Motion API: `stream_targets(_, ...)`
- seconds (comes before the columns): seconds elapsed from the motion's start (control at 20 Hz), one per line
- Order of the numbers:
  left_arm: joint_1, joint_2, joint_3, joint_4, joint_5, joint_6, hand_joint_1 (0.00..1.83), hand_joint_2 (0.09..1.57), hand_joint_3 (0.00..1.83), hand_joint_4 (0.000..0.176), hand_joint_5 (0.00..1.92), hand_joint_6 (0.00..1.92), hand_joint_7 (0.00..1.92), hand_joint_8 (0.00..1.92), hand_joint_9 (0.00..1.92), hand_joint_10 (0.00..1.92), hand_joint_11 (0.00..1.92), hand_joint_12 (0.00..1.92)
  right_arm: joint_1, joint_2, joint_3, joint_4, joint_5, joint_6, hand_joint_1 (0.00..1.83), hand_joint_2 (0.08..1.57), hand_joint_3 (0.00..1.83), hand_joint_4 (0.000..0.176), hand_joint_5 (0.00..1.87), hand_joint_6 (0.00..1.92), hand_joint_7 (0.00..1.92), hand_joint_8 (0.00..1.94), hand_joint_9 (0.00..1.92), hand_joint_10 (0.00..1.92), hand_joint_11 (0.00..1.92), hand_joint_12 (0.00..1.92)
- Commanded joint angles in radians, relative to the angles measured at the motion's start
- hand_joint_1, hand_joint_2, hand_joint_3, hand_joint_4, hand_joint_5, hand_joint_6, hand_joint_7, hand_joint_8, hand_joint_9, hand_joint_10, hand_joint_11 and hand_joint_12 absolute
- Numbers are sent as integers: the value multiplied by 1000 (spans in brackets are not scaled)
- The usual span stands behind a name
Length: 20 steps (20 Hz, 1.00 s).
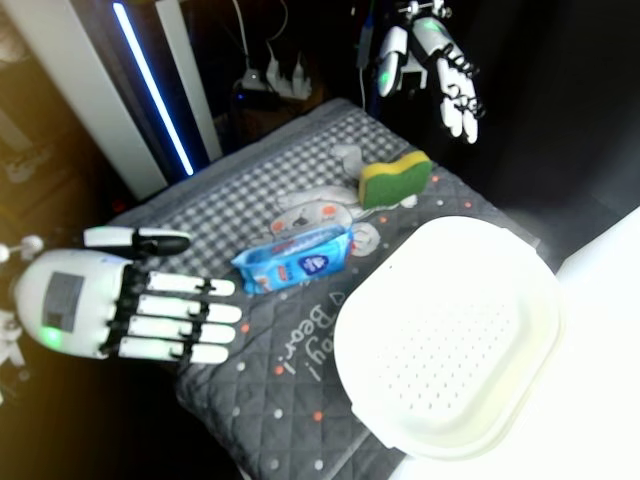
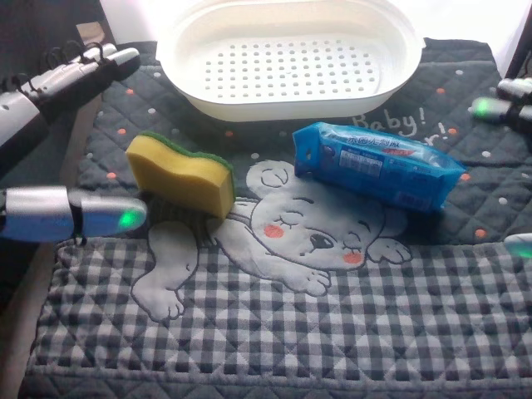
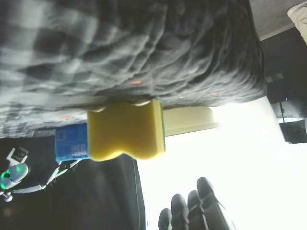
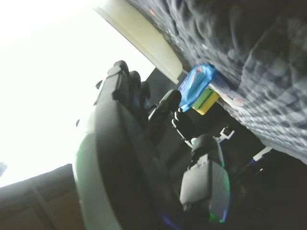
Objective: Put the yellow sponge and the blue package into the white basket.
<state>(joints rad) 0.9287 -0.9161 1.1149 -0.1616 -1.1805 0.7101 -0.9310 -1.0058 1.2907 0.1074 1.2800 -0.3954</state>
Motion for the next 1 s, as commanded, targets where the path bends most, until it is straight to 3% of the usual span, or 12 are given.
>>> stream_targets(0.0,-6,1,6,-16,-117,-7,832,878,30,100,81,2,0,0,0,0,0,0,7,6,9,27,119,5,806,843,12,176,60,6,0,0,0,0,0,0)
stream_targets(0.05,-10,0,9,-11,-111,-6,831,890,30,108,92,6,0,0,0,0,0,0,7,4,11,28,118,5,807,844,10,176,64,6,0,0,0,0,0,0)
stream_targets(0.2,-71,-18,49,21,-44,-6,870,872,13,82,109,9,3,1,0,0,4,1,26,-9,28,43,115,5,740,838,4,176,15,0,0,0,0,0,0,0)
stream_targets(0.3,-104,-33,73,40,-3,-6,881,855,3,103,115,8,14,4,0,0,0,0,46,-18,37,42,115,5,769,837,2,176,17,3,0,0,0,0,0,0)
stream_targets(0.45,-167,-57,106,90,85,-7,784,898,19,104,121,7,16,3,0,0,17,8,139,-66,73,4,63,6,801,837,2,176,40,10,0,0,0,0,0,0)
stream_targets(0.55,-191,-68,119,110,125,-7,766,879,7,134,113,2,11,0,0,0,2,1,219,-122,114,-50,-10,6,784,834,0,176,52,12,0,0,0,0,0,0)
stream_targets(0.65,-223,-86,141,143,169,-15,792,862,0,139,108,0,1,0,0,0,0,0,245,-141,125,-72,-35,6,769,845,4,176,45,6,0,0,0,0,0,0)
stream_targets(0.7,-245,-101,159,176,206,-29,766,840,0,115,102,0,0,0,0,0,0,0,256,-151,130,-82,-46,6,825,866,12,176,34,1,0,0,0,0,0,0)
stream_targets(0.8,-275,-122,182,225,261,-50,858,861,0,0,127,12,38,13,50,18,80,36,276,-168,140,-98,-69,6,823,860,5,176,38,2,0,0,0,0,0,0)
stream_targets(0.85,-287,-129,189,246,287,-51,851,884,2,0,314,20,222,22,193,32,123,72,294,-183,148,-114,-91,6,802,866,7,176,47,5,0,0,0,0,0,0)
stream_targets(0.9,-291,-132,191,255,299,-51,866,921,1,0,346,6,344,15,316,23,65,459,307,-194,154,-125,-107,6,775,879,11,176,73,14,8,3,0,0,0,0)
stream_targets(0.95,-295,-136,194,267,316,-53,848,933,3,0,236,0,259,2,240,4,12,538,320,-210,164,-138,-126,6,777,891,5,176,99,8,39,4,0,0,5,3)
